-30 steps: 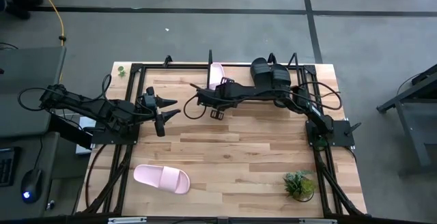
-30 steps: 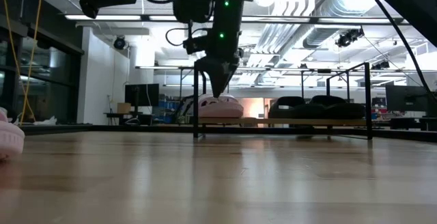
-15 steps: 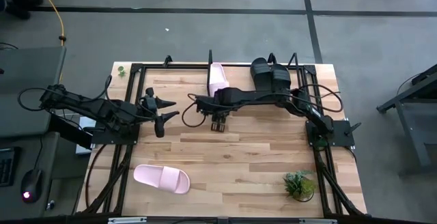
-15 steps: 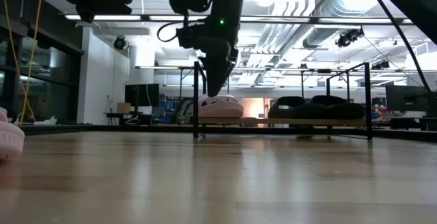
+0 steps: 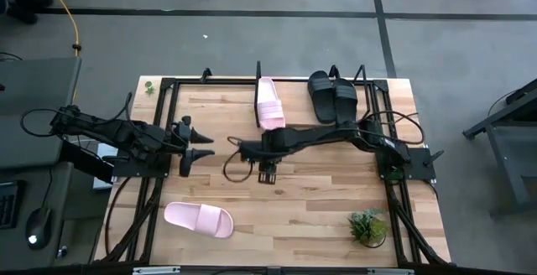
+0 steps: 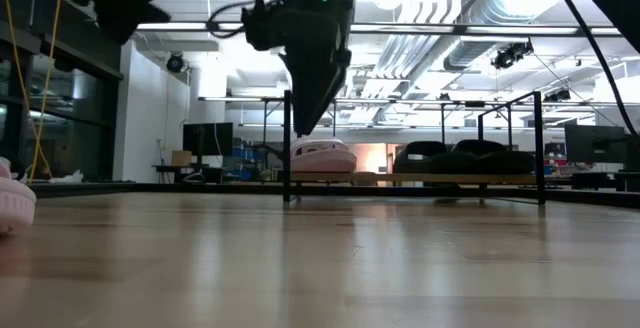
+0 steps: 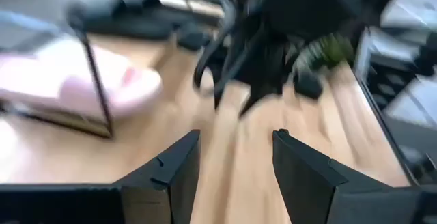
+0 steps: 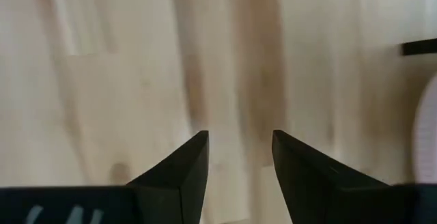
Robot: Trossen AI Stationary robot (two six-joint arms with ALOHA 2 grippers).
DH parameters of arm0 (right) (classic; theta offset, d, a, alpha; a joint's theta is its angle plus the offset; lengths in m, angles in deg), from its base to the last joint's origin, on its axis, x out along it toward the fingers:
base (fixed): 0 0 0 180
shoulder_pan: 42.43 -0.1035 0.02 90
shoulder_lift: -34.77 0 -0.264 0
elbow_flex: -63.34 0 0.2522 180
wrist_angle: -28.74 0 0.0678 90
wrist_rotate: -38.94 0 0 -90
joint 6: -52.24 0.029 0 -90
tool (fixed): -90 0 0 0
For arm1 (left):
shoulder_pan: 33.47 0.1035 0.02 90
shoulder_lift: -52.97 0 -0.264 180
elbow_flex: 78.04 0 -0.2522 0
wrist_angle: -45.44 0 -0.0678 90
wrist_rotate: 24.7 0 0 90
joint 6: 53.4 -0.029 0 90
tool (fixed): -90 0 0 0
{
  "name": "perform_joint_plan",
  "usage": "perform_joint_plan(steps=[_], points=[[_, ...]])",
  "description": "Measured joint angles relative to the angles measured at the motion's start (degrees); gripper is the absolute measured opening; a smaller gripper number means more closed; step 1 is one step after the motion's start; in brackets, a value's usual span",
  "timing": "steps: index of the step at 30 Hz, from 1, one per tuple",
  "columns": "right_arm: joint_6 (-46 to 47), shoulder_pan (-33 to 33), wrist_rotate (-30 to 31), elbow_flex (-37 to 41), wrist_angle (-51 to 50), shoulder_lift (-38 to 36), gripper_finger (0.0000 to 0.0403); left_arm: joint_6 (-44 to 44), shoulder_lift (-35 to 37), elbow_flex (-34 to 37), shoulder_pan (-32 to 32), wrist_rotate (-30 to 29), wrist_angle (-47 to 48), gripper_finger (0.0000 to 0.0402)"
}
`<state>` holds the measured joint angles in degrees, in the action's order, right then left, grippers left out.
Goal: Pick and place slides into the shelf
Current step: Put the pink slides on the shelf
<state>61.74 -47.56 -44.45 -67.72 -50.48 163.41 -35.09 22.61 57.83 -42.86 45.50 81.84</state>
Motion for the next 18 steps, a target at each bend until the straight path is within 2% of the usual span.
perform_joint_plan(steps=[3,8,18], points=[[1.0,-2.6,0.0,0.0,0.29,0.0,0.0151,2.24,-0.03,0.0,0.0,4.28,4.05,0.0168],[1.0,-6.98,1.03,0.02,1.67,0.0,0.0151,4.84,-0.03,0.0,0.0,6.85,7.19,0.0168],[1.0,-14.65,8.14,0.04,7.83,0.0,0.0151,10.92,-0.24,2.12,-0.04,12.79,10.13,0.0168]])
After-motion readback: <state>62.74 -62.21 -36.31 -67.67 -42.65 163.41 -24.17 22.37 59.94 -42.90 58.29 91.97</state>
